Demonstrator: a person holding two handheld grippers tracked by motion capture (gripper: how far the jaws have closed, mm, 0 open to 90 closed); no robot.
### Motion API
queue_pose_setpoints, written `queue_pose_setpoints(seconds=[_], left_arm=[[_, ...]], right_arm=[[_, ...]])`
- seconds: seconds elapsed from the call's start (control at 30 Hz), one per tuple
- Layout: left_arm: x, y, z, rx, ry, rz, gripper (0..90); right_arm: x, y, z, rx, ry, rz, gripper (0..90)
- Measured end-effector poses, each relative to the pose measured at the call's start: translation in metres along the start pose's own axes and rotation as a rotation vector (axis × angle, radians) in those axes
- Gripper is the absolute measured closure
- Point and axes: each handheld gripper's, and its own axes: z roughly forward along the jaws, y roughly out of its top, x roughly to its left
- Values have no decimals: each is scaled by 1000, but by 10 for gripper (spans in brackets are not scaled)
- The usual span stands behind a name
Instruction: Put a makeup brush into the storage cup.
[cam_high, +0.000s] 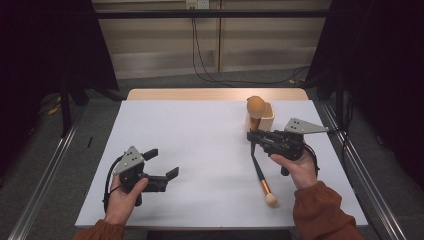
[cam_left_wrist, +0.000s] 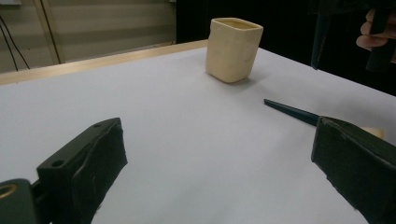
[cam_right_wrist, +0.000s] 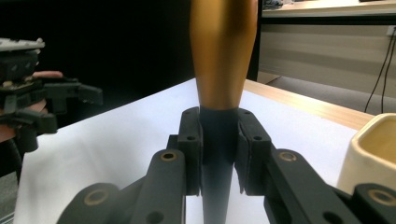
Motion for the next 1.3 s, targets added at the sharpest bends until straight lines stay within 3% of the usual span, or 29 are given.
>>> queue_pose_setpoints(seconds=[0.13,0.2,0.5,0.63,0.83,1.3], left_arm=[[2,-4,-7,-7,10,2,26],[3,-7,-11,-17,-11,4,23],[6,-17,-22,-20,39,-14,21],[9,-20,-24,-27,54,-8,25],[10,-21,-26,-46,65,-30,26],[13,-22,-28,-44,80,-7,27]], right_arm=[[-5,8,-1,-8,-15,-7,747],[-7,12,-2,-11,-25,-8,747],[-24,20,-6,-27,-89,-1,747],[-32,24,-6,-37,-114,6,747],[-41,29,-4,-55,-145,11,747],[-60,49,8,-83,-209,-2,747]])
